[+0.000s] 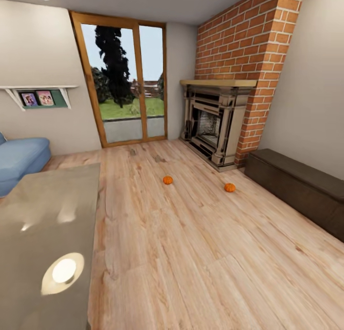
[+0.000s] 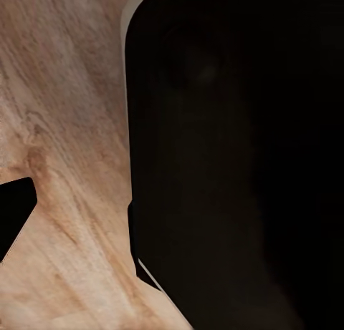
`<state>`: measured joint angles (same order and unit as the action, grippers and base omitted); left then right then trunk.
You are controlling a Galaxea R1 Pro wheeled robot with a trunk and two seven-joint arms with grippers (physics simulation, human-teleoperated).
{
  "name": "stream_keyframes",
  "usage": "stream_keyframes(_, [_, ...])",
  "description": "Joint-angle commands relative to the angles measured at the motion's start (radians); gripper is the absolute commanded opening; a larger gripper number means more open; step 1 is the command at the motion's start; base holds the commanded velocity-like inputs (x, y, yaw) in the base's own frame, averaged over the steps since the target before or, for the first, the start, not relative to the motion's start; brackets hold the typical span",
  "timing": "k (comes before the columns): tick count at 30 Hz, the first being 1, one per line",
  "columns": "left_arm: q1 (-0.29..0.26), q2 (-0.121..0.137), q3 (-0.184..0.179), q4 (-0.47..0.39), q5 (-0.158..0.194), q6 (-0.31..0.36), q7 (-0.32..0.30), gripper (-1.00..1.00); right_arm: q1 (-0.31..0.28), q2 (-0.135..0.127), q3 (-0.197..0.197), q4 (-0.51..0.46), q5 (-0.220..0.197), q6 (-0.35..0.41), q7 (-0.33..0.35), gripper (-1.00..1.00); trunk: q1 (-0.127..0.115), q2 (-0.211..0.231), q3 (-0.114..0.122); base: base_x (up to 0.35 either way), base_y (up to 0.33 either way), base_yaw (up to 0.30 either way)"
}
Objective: Place each of the two pumpkins and all three candles from the living room inside a cabinet in the living room (use any cabinet), then make sure every cabinet is closed, and position the cauldron so it is next to a table in the living room.
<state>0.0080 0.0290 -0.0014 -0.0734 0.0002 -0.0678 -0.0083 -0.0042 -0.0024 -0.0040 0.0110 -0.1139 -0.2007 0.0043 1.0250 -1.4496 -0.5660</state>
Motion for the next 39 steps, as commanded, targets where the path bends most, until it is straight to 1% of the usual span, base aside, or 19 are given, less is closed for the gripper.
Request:
stream_keyframes(1, [0.001,0.000,0.000,-0.002,0.000,-0.001,-0.001,1.00,0.000,0.000,0.001,0.001,-0.008,-0.005,0.001,1.00,0.000,0.000,-0.002,0.000,0.000,-0.220])
stream_keyframes(22, [0.000,0.000,0.000,-0.002,0.000,-0.001,-0.001,1.00,0.000,0.001,0.000,0.000,-0.009,-0.008,0.000,1.00,0.000,0.000,-0.023,0.000,0.000,-0.228])
stream_keyframes(32, [0.001,0.000,0.000,-0.002,0.000,-0.001,-0.001,1.00,0.000,0.001,0.000,-0.001,-0.009,-0.008,0.002,1.00,0.000,0.000,-0.025,0.000,0.000,-0.285])
stream_keyframes(36, [0.000,0.000,0.000,-0.002,0.000,-0.001,-0.001,1.00,0.000,0.000,0.000,-0.001,-0.009,-0.025,0.002,1.00,0.000,0.000,-0.023,0.000,0.000,-0.269])
stream_keyframes(39, [0.000,0.000,0.000,-0.002,0.000,-0.001,-0.001,1.00,0.000,0.000,0.001,0.000,-0.009,-0.036,0.002,1.00,0.000,0.000,-0.020,0.000,0.000,-0.040])
